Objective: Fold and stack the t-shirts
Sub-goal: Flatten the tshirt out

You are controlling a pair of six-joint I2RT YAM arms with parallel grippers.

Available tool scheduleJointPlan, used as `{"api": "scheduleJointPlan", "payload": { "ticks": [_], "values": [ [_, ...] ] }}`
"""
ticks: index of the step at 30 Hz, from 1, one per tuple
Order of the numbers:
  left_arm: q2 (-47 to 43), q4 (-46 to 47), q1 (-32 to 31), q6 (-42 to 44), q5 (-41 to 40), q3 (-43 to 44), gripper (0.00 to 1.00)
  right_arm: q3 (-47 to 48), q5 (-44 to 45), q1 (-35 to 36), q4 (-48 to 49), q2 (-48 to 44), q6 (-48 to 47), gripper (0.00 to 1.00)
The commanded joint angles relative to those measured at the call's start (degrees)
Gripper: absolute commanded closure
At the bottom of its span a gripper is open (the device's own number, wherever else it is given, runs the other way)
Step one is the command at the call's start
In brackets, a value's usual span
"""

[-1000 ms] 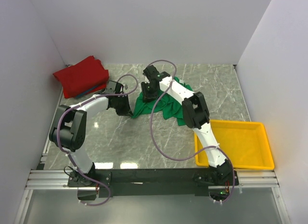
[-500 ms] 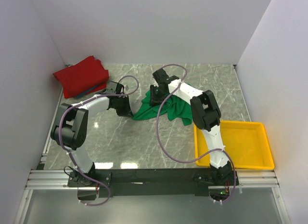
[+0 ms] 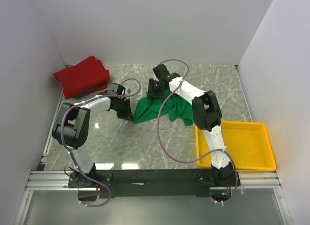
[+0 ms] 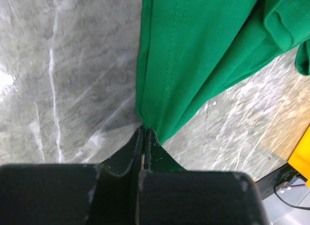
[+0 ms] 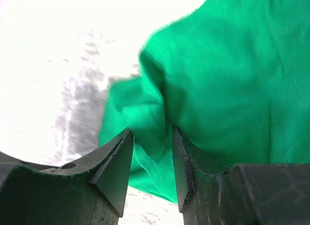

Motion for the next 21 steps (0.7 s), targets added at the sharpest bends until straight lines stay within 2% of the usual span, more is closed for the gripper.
{"api": "scheduleJointPlan", "payload": {
  "ticks": [1,4,7,8,13,16,21],
  "values": [
    [0.2,-2.2,0.0,3.0,0.8,2.4,1.00,4.4,0.7,-0.5,2.3,1.2,1.2,0.55],
    [0.7,-3.1,0.0,3.7,0.7,3.2,1.00,5.9,0.6,-0.5,1.6,2.2,1.5,0.57],
    [1.0,-3.6,0.1,3.9,0.3,3.9,1.00,5.5,0.4,-0.4,2.5,1.9,1.6,0.66],
    [1.1,-3.7,0.2,3.8,-0.1,4.2,1.00,5.5,0.1,-0.4,2.6,1.9,1.3,0.72],
    [2.4,-3.8,0.9,3.7,0.3,4.9,1.00,7.3,-1.2,-0.4,1.0,3.3,0.7,0.79],
    [2.6,-3.3,1.3,3.2,0.8,5.3,1.00,6.4,-1.4,-0.5,1.0,2.9,0.4,0.91],
    [3.1,-1.4,3.7,0.5,2.5,5.4,1.00,3.4,-2.1,-1.7,2.3,-0.8,1.5,1.00]
  ]
}}
